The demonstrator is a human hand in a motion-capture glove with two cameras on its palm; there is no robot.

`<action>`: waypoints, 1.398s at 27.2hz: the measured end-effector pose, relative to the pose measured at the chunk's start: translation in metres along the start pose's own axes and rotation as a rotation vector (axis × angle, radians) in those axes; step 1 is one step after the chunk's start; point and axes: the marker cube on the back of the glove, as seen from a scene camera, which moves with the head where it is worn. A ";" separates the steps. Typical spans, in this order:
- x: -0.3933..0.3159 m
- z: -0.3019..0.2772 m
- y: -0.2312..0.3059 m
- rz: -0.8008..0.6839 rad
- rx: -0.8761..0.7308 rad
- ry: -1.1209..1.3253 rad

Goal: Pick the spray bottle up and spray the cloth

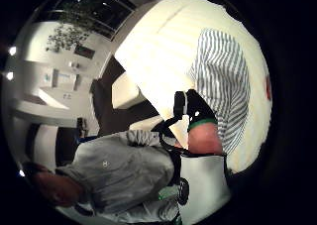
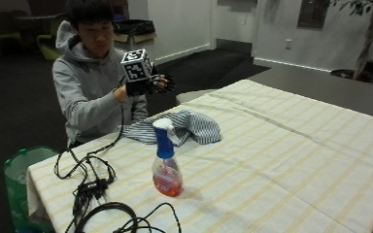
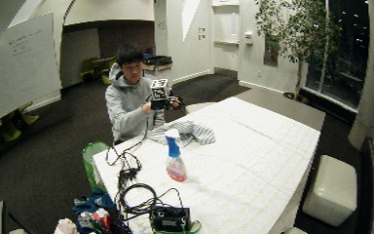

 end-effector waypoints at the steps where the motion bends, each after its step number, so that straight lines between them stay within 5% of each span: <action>1: 0.002 -0.001 0.003 0.001 0.031 -0.007; 13: 0.066 -0.015 0.040 0.114 0.469 -0.062; 21: 0.114 -0.011 0.060 0.260 0.618 -0.089; 38: 0.221 -0.003 0.028 0.468 0.627 -0.191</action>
